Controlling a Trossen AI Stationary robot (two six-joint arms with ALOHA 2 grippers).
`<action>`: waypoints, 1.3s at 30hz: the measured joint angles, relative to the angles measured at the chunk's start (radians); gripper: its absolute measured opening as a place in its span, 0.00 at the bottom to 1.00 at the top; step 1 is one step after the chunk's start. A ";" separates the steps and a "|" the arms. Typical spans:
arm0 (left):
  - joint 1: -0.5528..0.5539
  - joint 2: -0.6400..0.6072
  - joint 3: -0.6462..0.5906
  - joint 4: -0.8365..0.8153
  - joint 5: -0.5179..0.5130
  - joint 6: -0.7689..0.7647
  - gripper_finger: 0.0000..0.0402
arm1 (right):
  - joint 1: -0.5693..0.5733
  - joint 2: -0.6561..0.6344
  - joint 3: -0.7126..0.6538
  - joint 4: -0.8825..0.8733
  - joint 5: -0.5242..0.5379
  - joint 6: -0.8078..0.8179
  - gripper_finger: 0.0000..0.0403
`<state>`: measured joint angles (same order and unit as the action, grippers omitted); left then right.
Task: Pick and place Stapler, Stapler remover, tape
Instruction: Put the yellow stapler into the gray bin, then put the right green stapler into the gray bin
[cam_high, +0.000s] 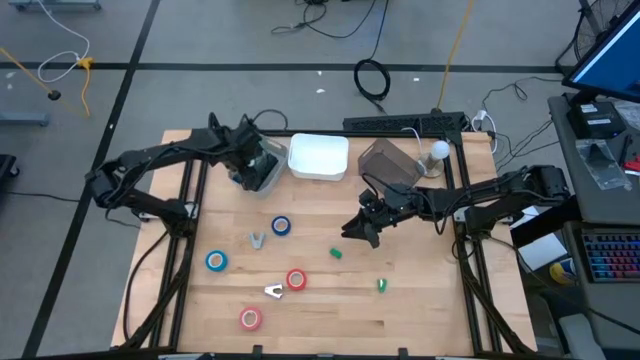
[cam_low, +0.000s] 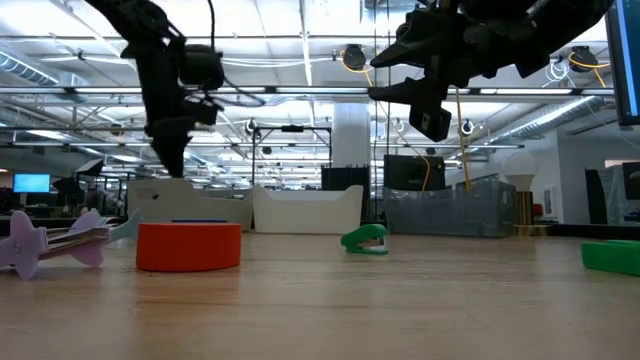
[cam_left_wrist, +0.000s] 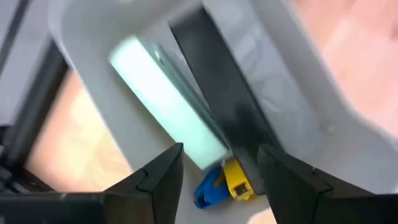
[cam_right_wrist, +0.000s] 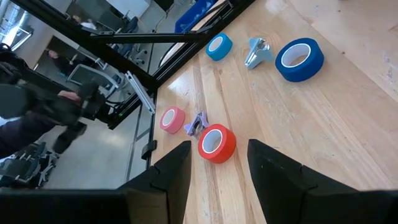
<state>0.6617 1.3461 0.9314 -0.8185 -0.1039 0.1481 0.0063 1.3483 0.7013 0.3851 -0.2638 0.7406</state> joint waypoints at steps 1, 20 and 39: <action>0.000 -0.007 0.016 0.001 0.000 -0.005 0.52 | 0.000 0.000 0.000 0.000 0.000 0.000 0.38; -0.171 -0.324 0.089 -0.150 0.179 -0.474 0.52 | 0.006 0.000 0.000 -0.001 -0.025 -0.130 0.38; -0.614 -0.752 -0.349 0.408 0.064 -0.614 0.52 | 0.023 0.000 -0.001 -0.102 -0.372 -0.091 0.38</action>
<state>0.0481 0.5945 0.5823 -0.4107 -0.0403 -0.4664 0.0297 1.3483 0.7006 0.2835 -0.6355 0.6501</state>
